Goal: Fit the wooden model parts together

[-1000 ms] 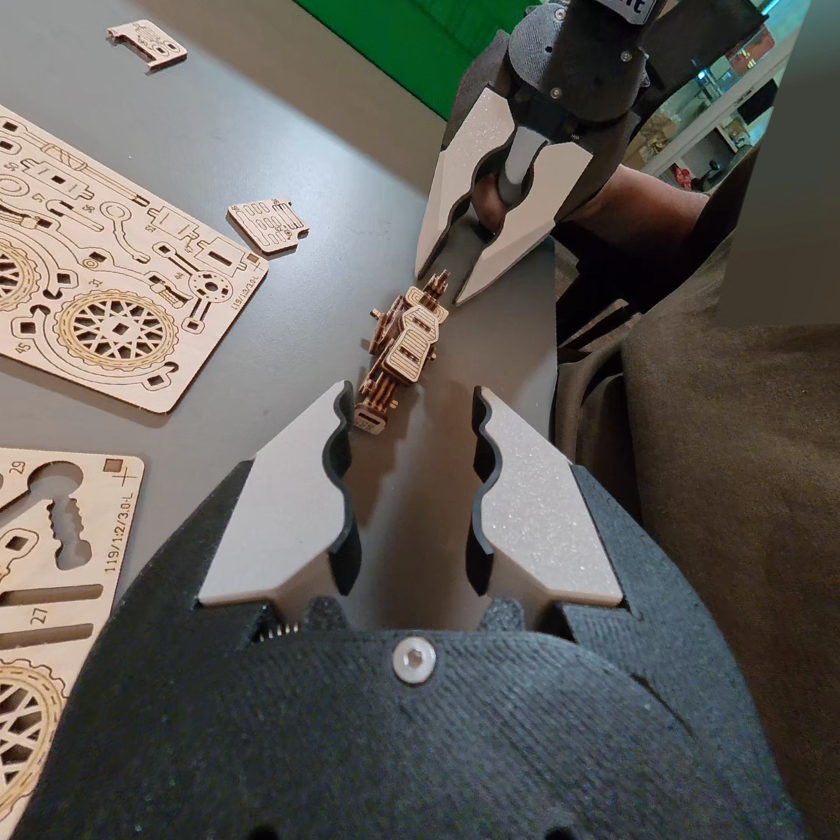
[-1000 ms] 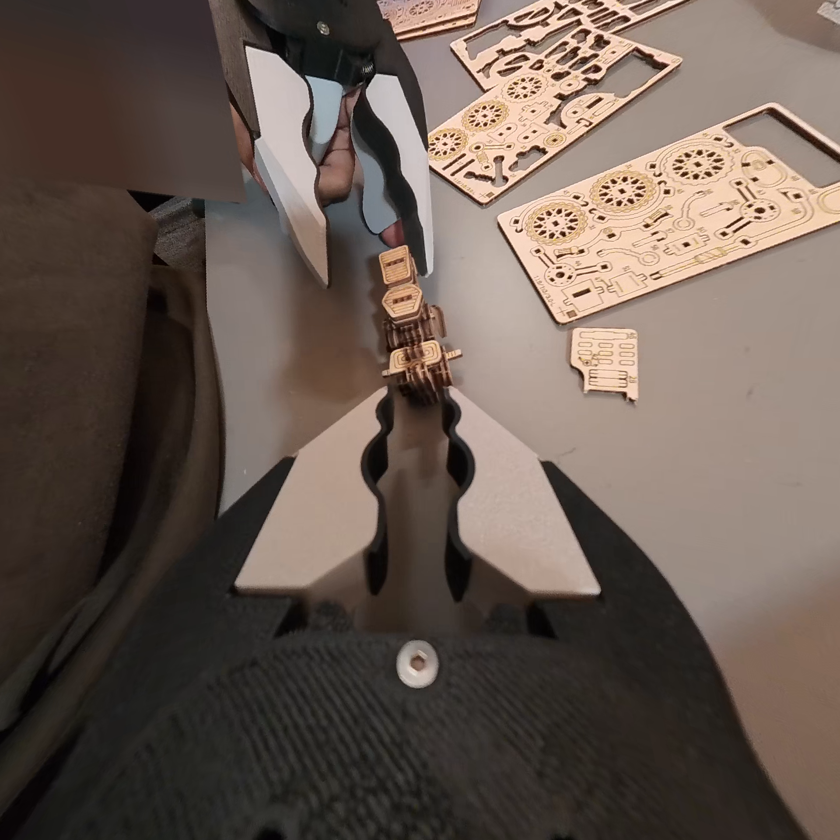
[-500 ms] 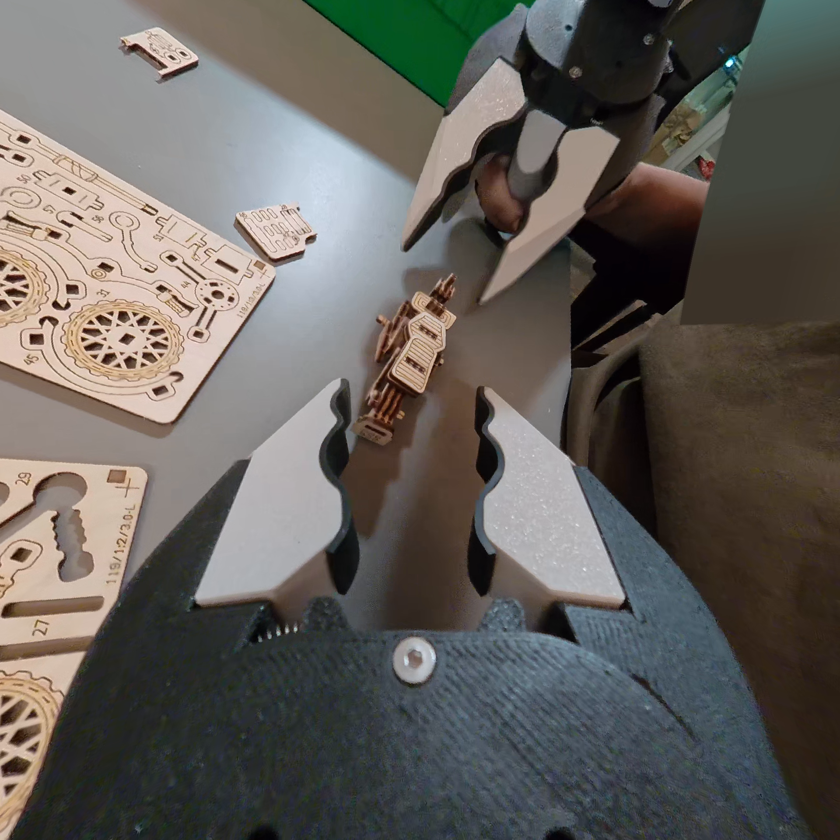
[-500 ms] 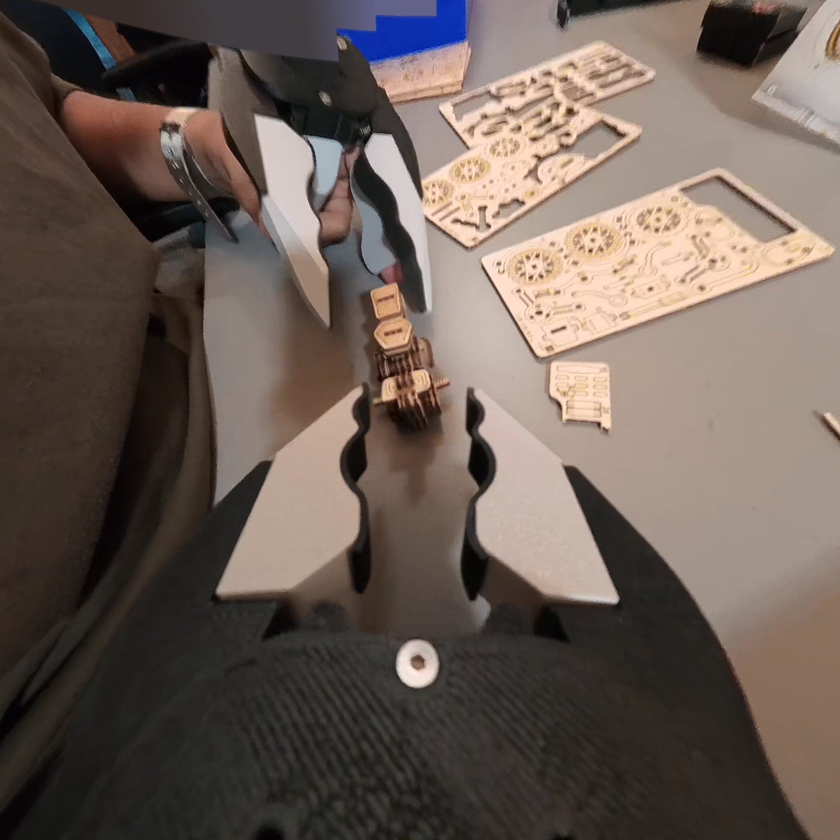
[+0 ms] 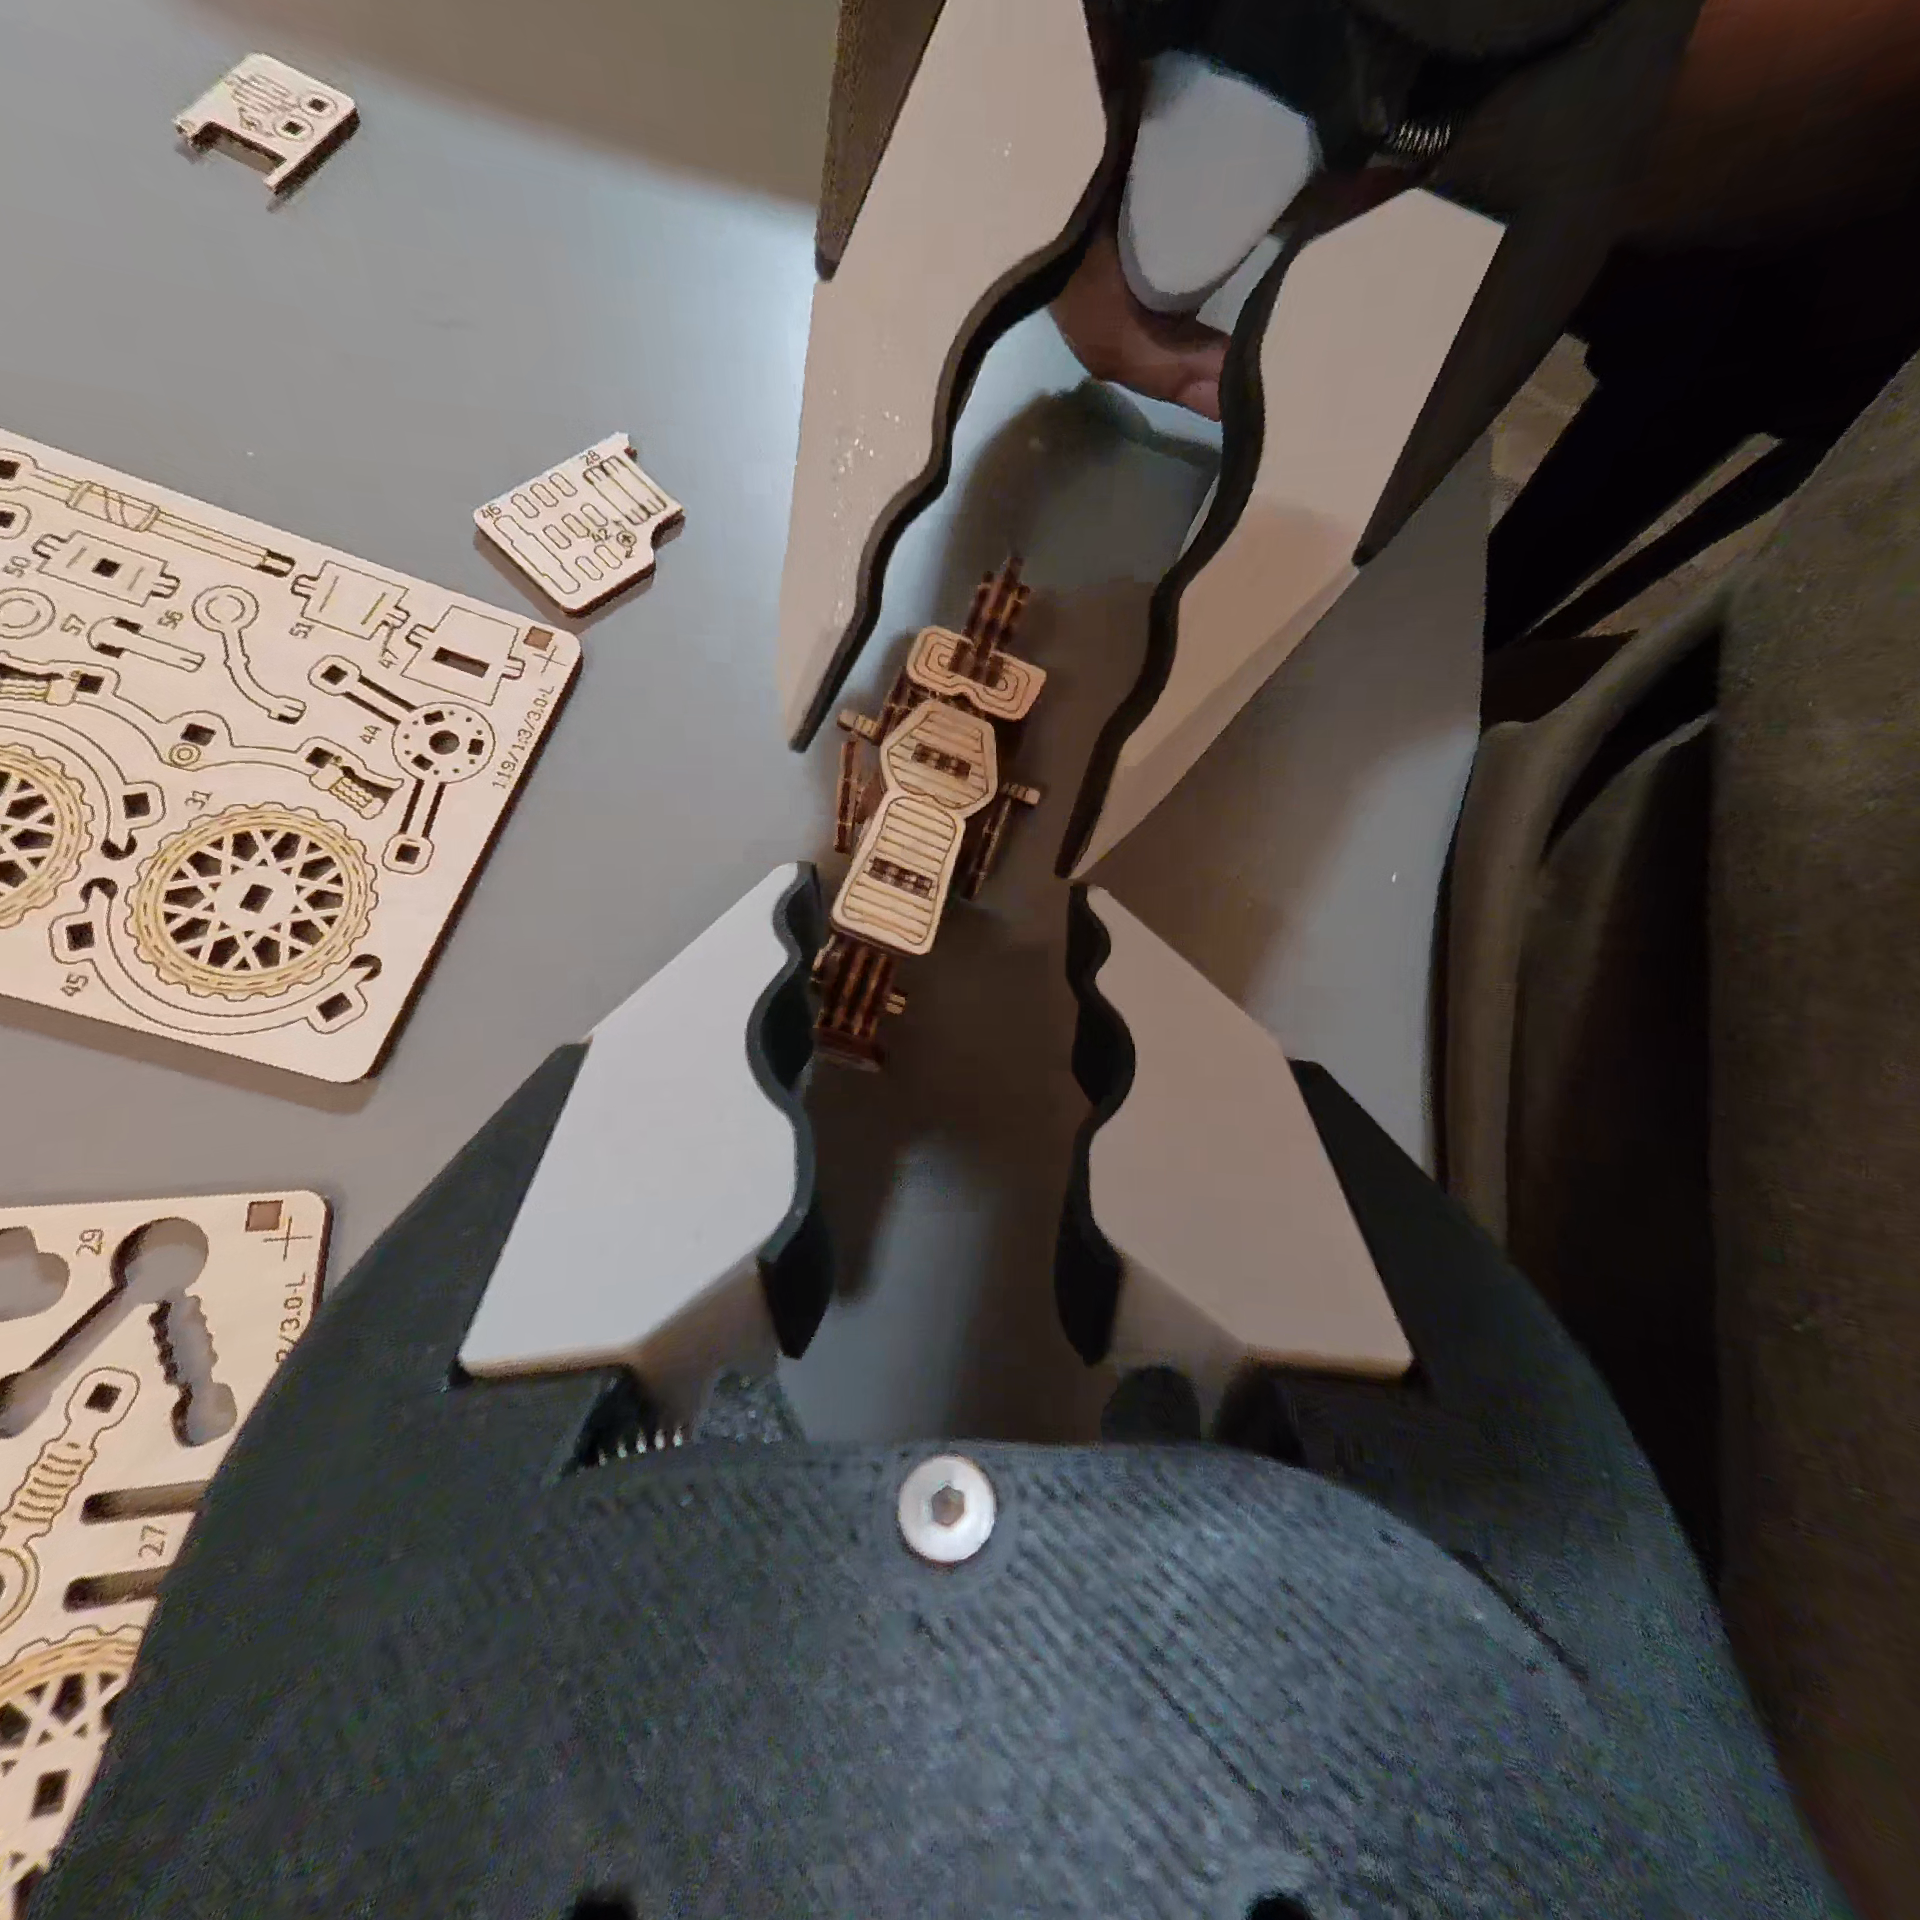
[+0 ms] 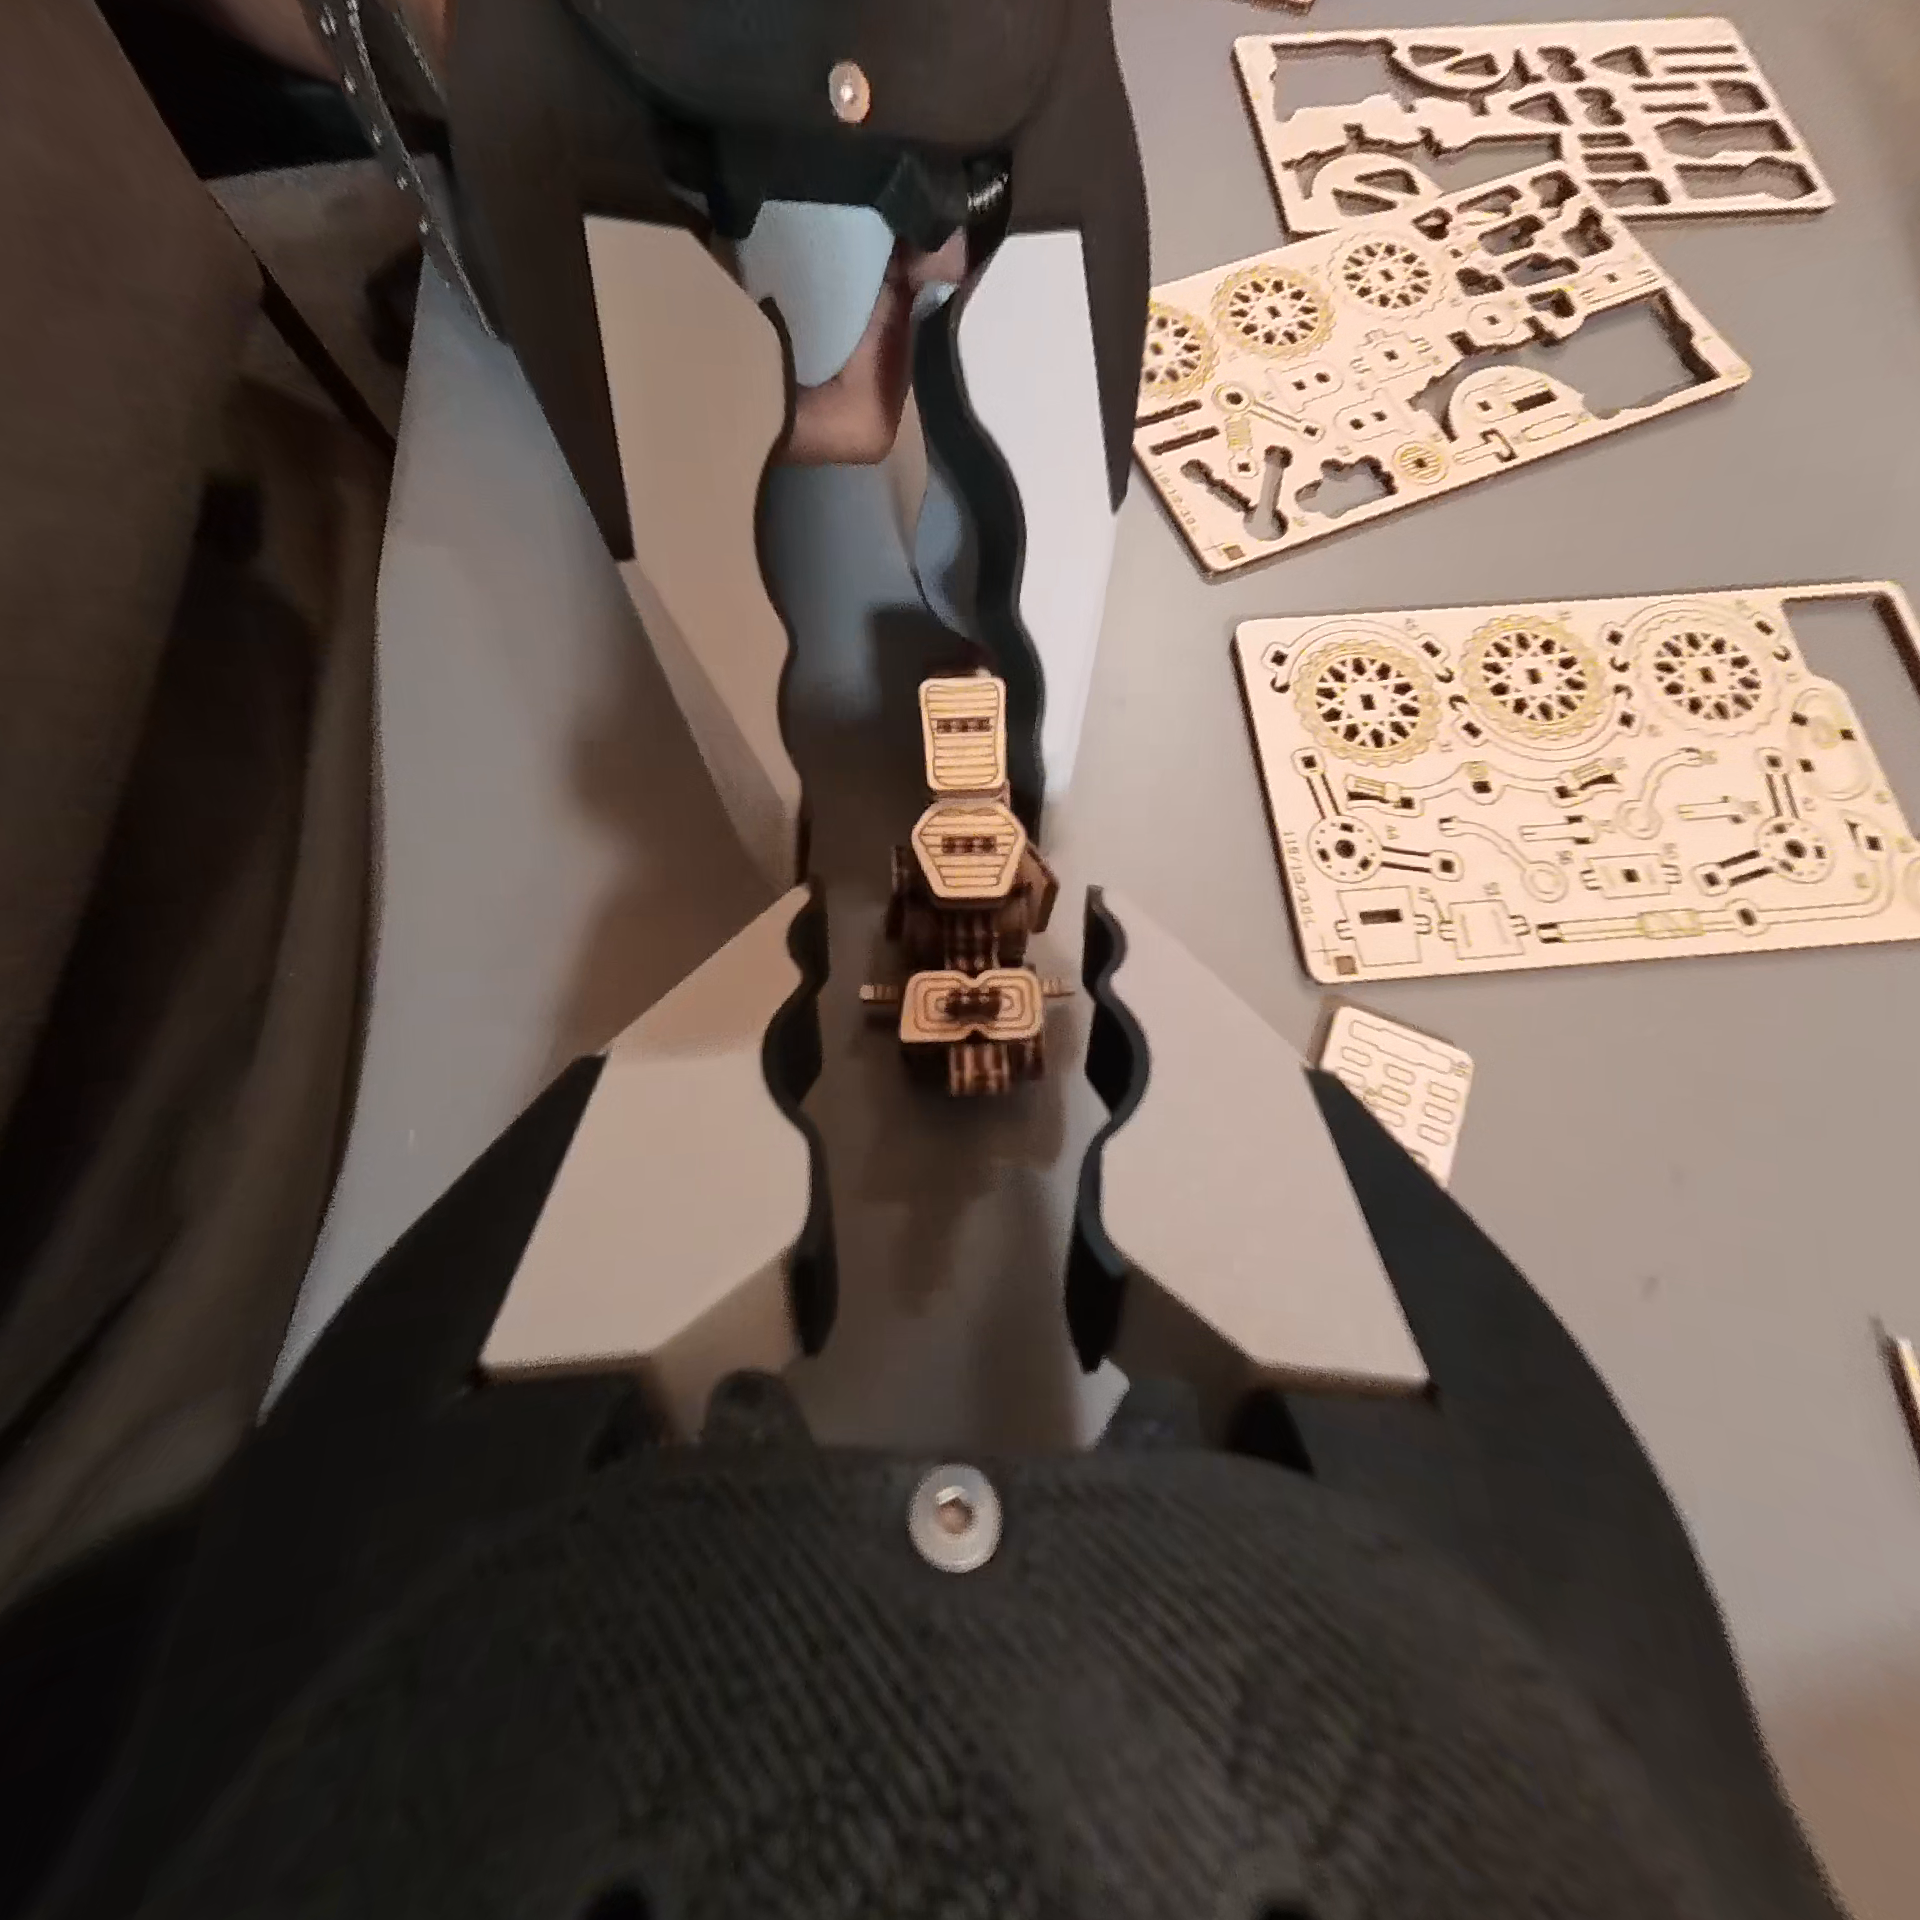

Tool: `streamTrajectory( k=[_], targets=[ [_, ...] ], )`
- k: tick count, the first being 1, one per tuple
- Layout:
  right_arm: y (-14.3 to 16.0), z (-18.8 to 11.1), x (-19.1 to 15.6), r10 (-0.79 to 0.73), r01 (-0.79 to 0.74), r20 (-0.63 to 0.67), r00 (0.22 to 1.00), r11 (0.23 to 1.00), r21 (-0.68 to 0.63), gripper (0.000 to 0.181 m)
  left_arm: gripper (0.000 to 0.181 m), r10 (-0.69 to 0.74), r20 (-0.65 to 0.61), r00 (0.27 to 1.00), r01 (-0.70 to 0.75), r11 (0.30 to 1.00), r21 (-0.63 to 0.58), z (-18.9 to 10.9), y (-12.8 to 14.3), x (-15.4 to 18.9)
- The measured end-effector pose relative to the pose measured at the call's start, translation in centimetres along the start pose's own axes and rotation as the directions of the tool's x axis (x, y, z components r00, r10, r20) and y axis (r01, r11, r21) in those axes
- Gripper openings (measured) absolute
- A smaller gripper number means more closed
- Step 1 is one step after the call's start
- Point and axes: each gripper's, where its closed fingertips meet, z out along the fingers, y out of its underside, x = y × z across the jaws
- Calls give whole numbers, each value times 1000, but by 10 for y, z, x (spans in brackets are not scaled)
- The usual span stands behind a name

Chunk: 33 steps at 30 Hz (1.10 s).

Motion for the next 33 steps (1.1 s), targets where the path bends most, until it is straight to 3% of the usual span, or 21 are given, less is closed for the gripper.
streamTrajectory(
  k=[5,17,30,33],
  targets=[
    [0,2,0,-38,37,-23,999,999,-25,31,34,9,30,999,-9,1000,-17,2,2,-3],
    [1,1,-3,-76,74,-38,996,996,-51,26,22,45,53,998,-43,998,-37,3,4,-2],
    [-2,-3,-9,-44,44,15,999,999,-9,26,37,13,11,1000,-13,1000,13,-1,-1,0],
    [-9,-8,-14,40,-45,94,995,998,50,26,37,48,-19,999,-47,996,72,-8,-7,7]
  ],
)
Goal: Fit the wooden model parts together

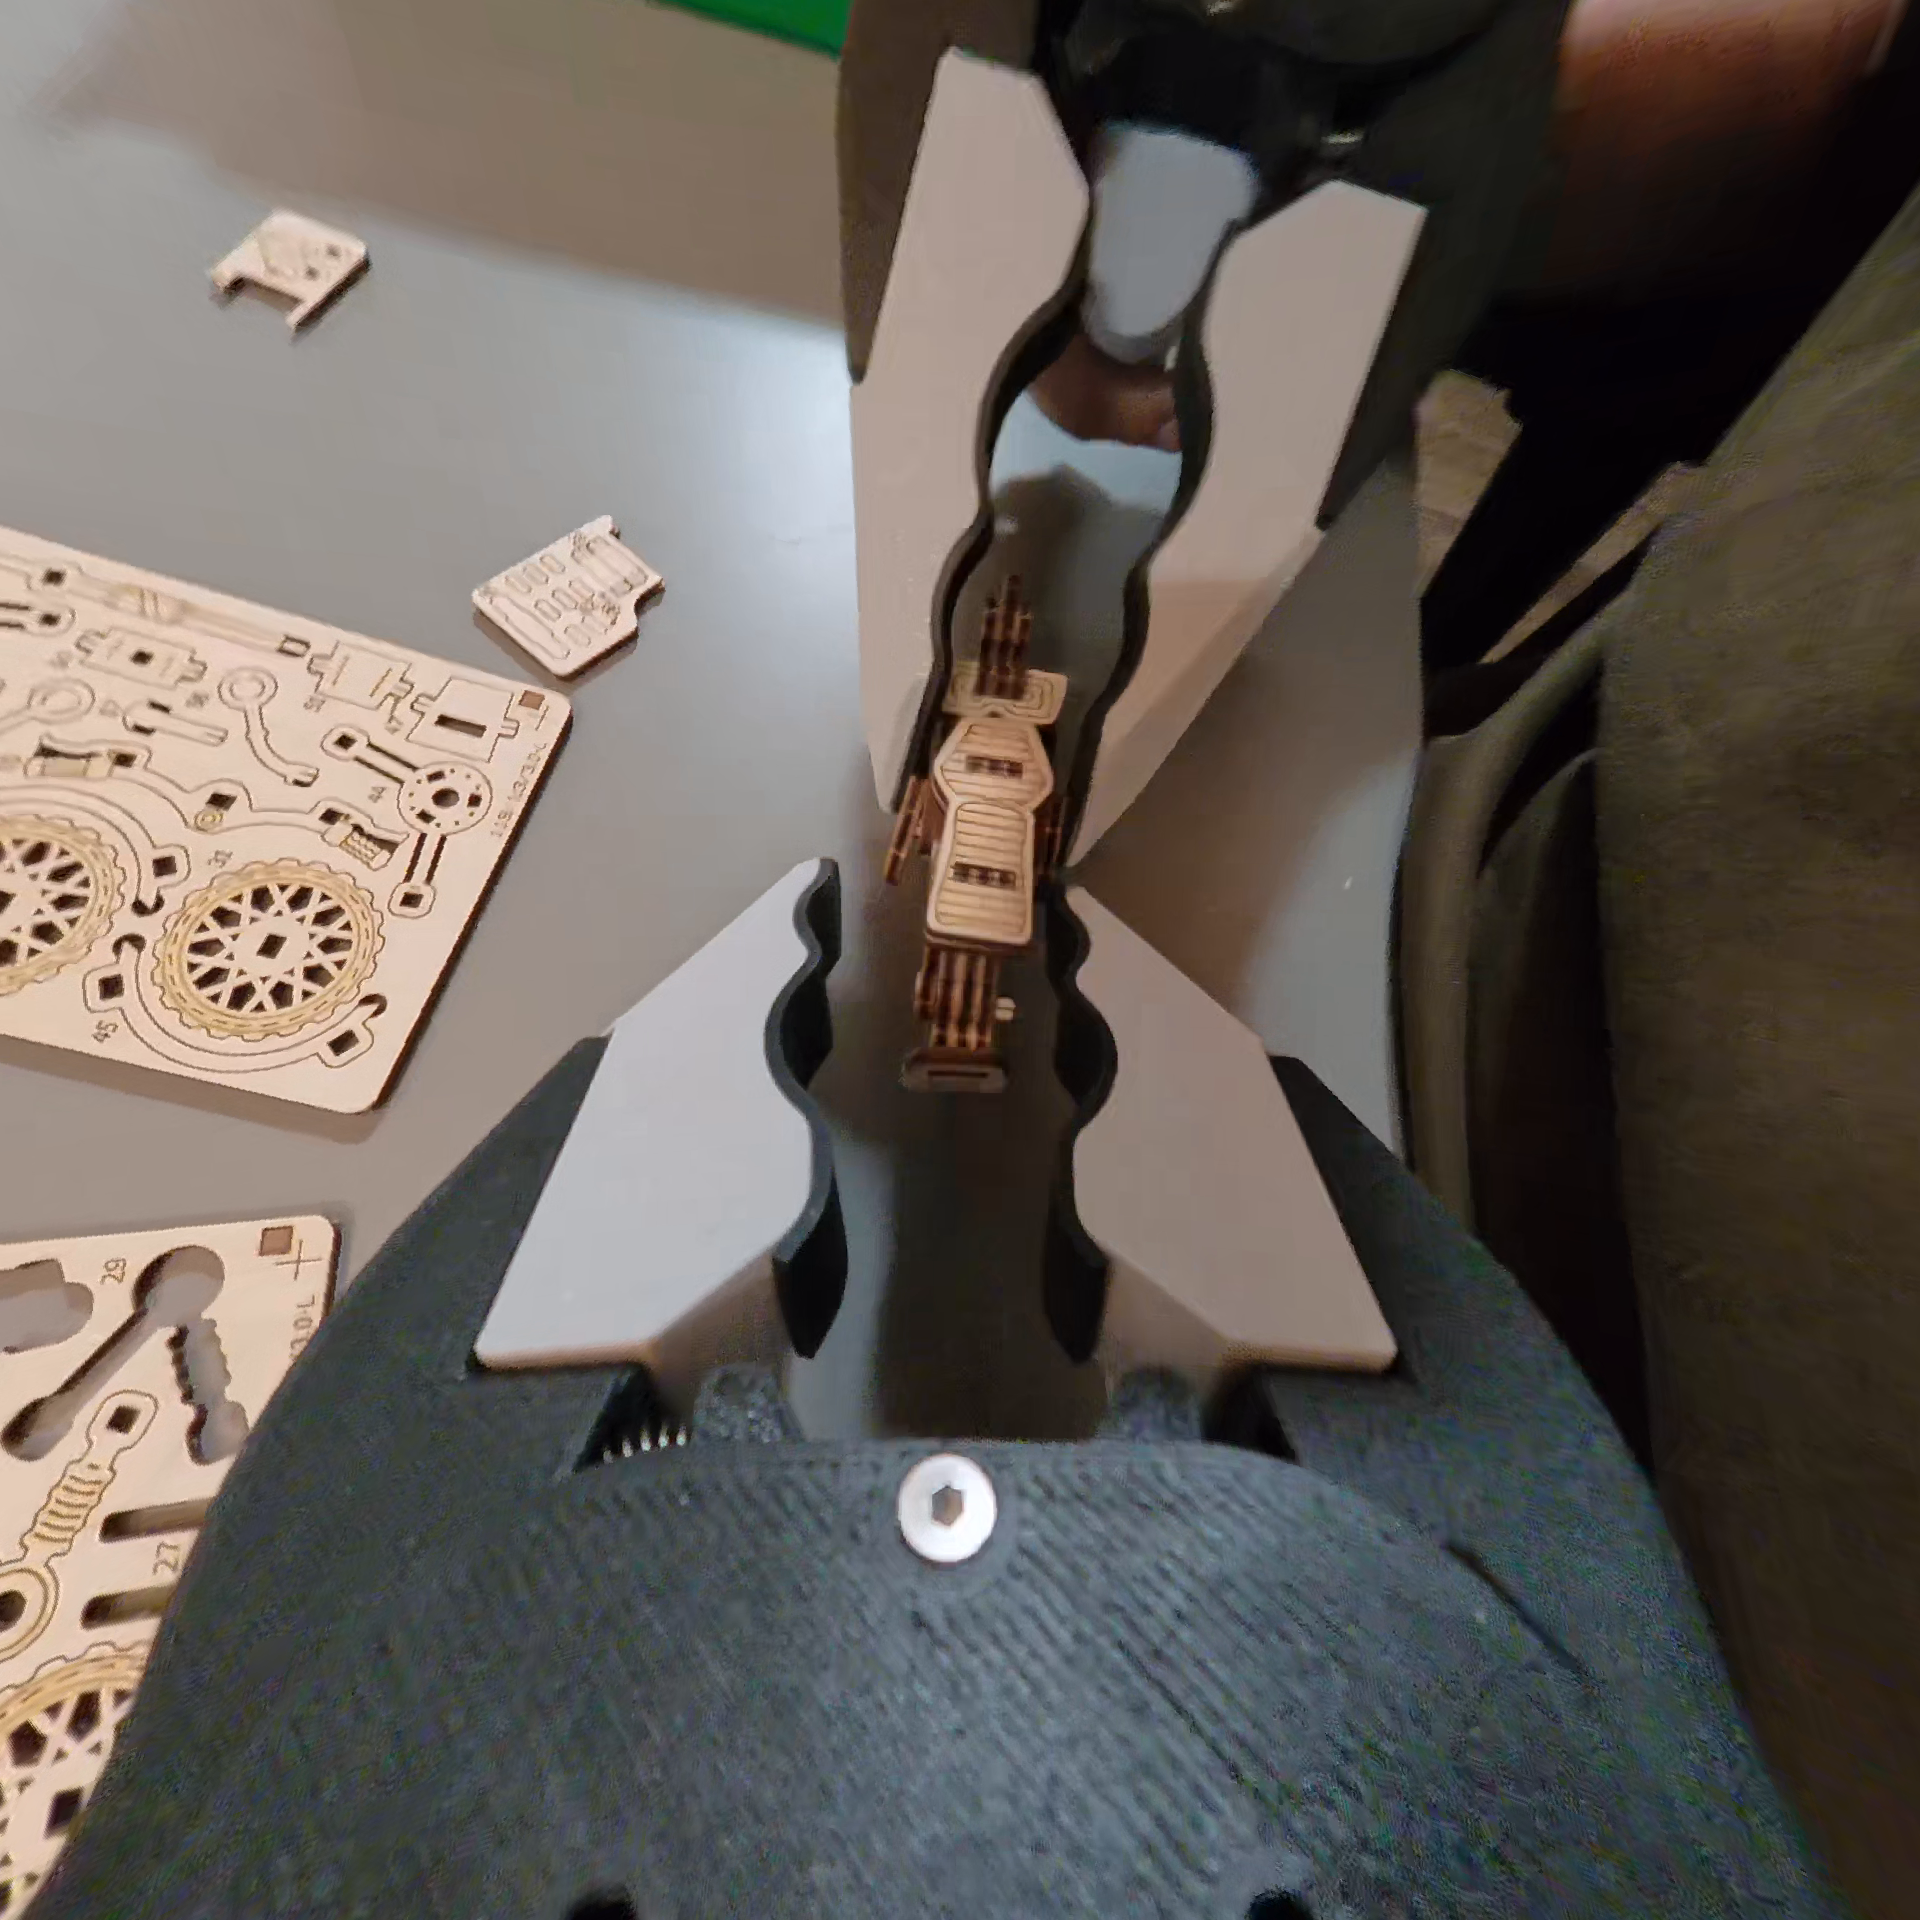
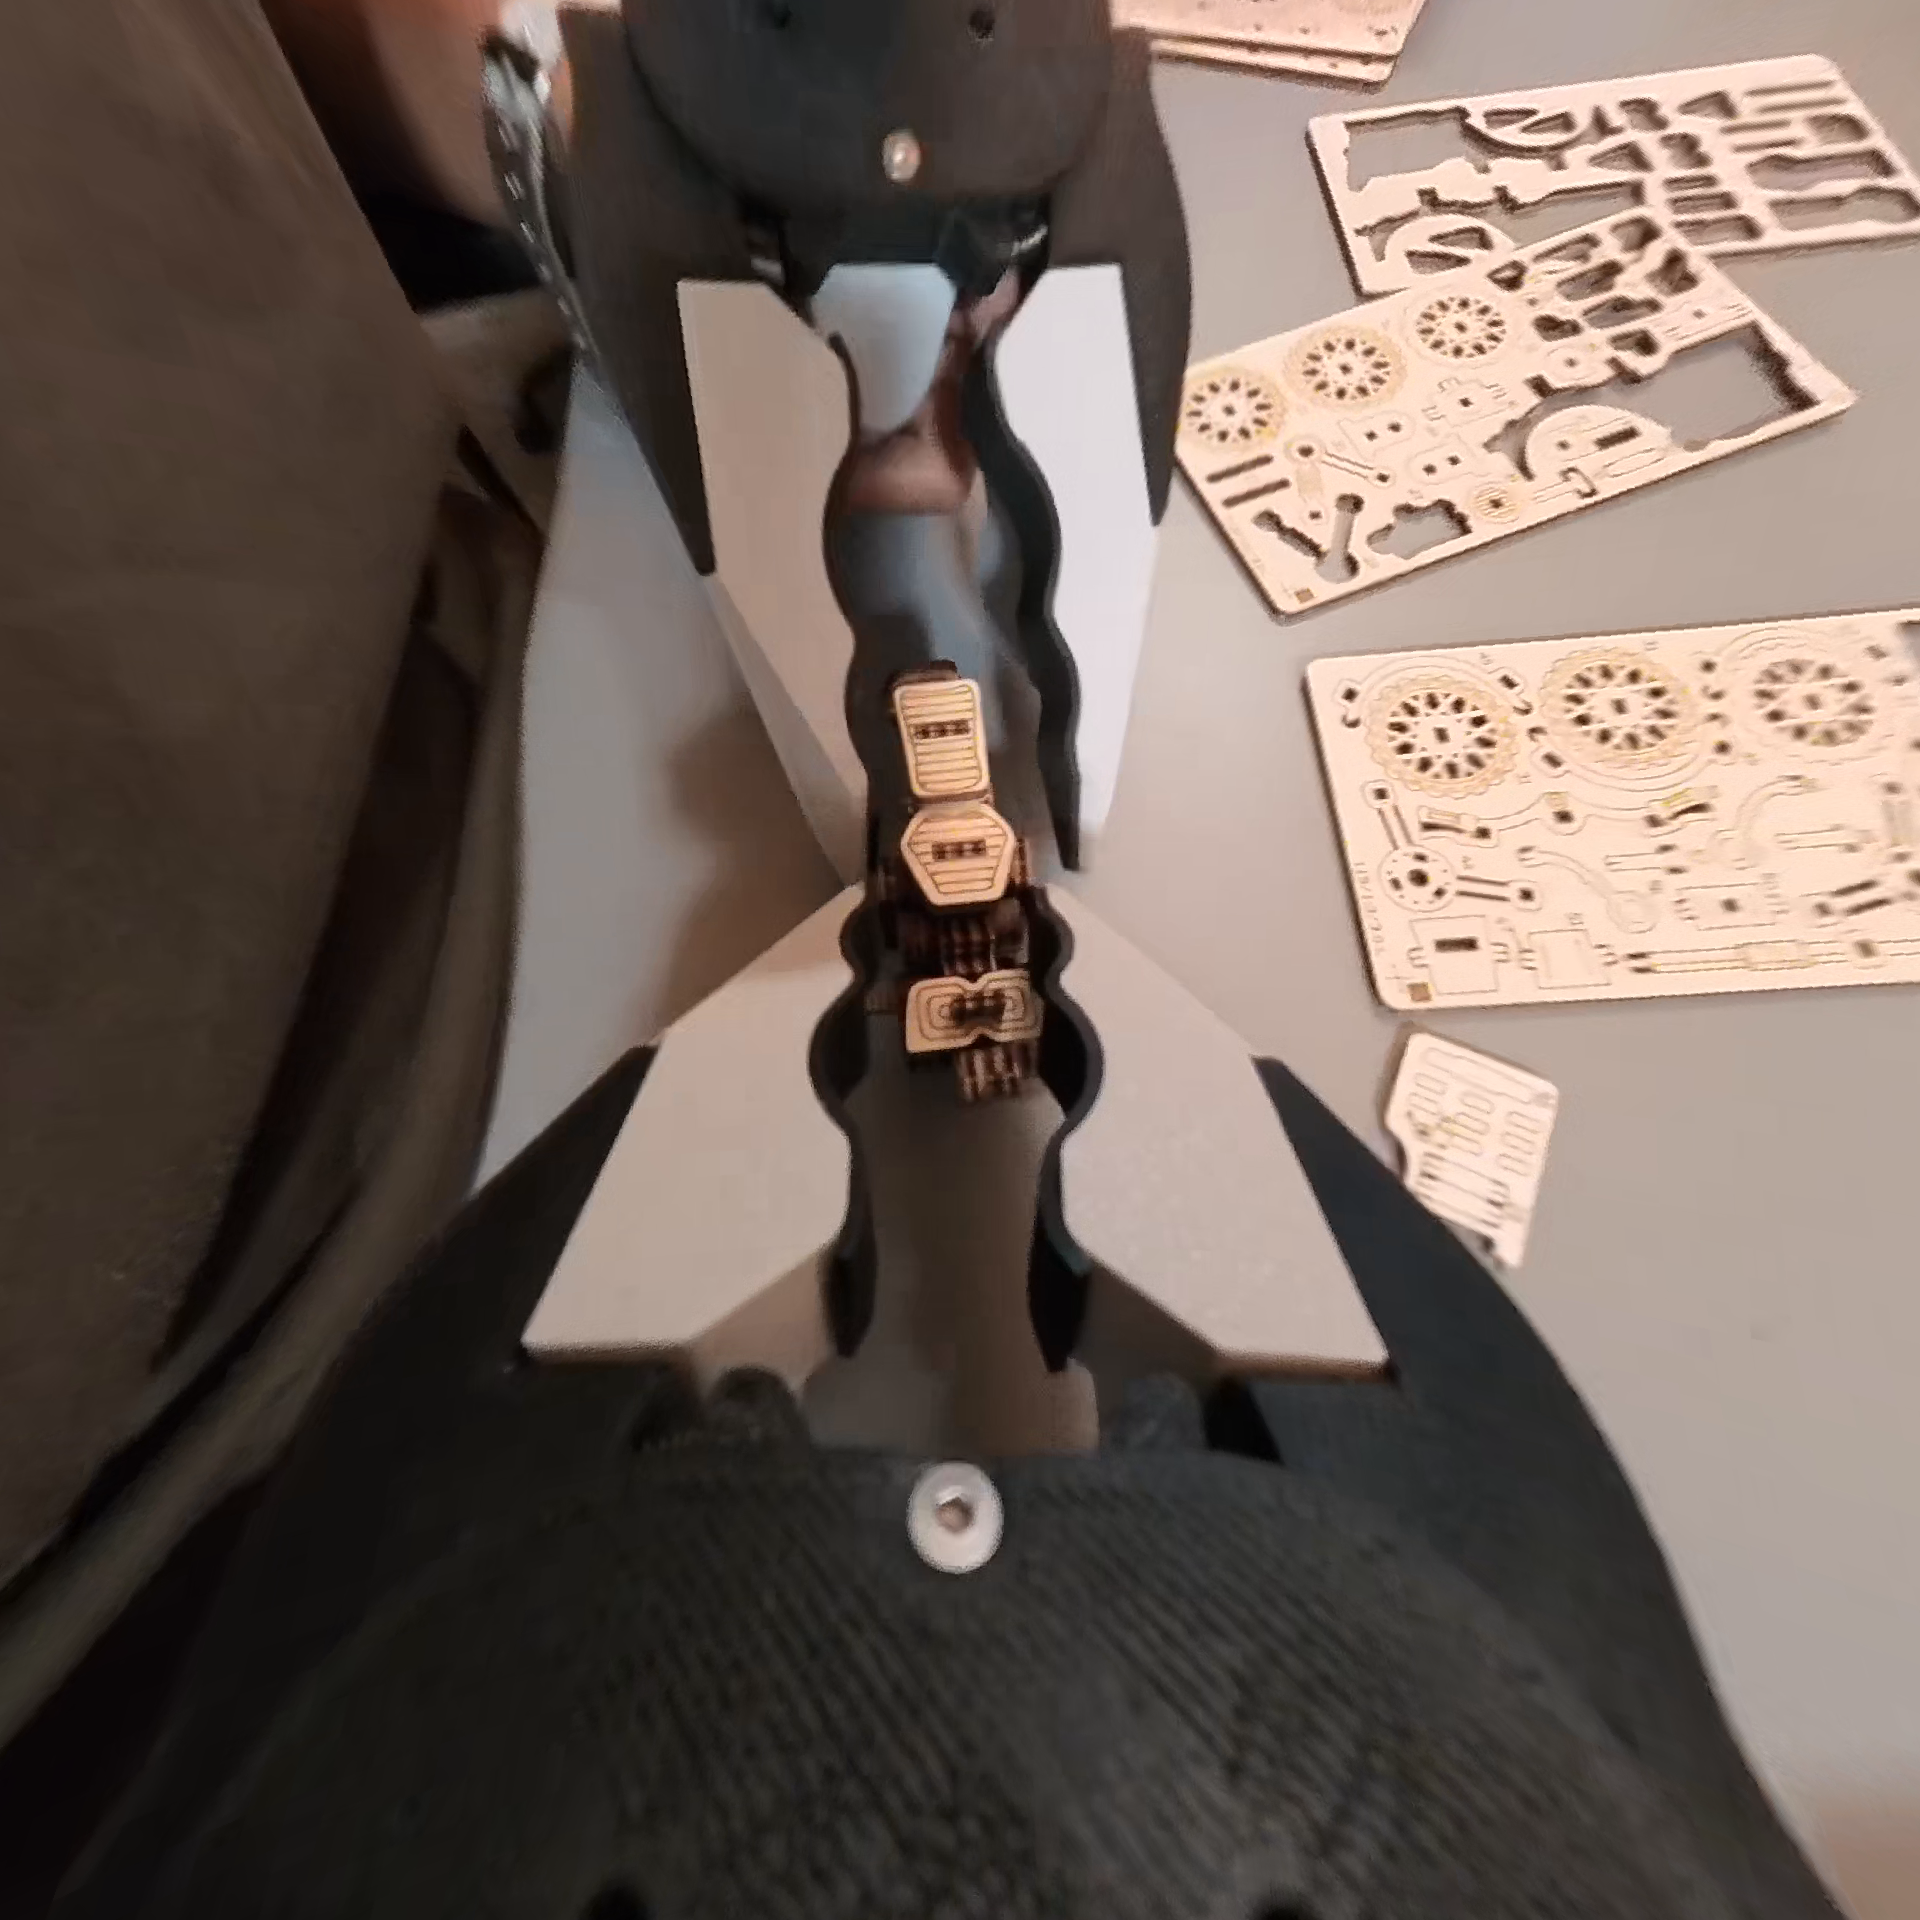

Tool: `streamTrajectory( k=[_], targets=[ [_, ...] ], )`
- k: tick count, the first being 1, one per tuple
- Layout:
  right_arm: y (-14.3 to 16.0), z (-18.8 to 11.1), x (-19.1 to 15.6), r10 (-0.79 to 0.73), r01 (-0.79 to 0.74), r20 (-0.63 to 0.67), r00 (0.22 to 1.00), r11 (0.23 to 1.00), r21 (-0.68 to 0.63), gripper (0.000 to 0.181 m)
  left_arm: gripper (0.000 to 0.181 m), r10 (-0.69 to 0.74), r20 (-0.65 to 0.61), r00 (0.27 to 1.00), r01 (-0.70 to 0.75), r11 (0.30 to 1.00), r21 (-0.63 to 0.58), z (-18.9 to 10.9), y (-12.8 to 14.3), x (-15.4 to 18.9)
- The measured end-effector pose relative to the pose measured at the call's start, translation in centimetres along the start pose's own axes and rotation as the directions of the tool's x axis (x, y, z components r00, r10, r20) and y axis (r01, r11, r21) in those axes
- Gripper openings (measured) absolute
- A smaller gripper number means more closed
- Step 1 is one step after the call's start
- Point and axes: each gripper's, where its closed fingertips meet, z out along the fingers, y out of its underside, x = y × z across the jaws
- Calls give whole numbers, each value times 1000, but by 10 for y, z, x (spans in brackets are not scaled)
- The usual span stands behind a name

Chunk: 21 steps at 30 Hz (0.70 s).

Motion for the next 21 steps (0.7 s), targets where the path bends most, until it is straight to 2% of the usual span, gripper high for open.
streamTrajectory(
  k=[4,6,9,14,18,21],
  targets=[
    [-11,-9,-4,194,-212,165,967,972,98,26,38,-2,-71,997,6,998,57,-7,-6,7],
    [-18,-14,-5,240,-275,224,945,951,143,26,35,-22,-106,994,31,996,81,-10,-9,9],
    [-21,-16,-4,258,-299,238,937,941,160,26,29,-55,-171,984,83,984,159,-16,-20,14],
    [-20,-14,-2,304,-351,253,918,922,165,26,29,-125,-215,969,163,972,168,-16,-22,12],
    [-25,-16,1,383,-449,302,873,873,191,26,33,-196,-270,943,257,943,212,-20,-29,11],
    [-26,-16,3,416,-489,317,852,850,198,26,29,-256,-297,920,329,916,228,-21,-32,6]
  ],
)
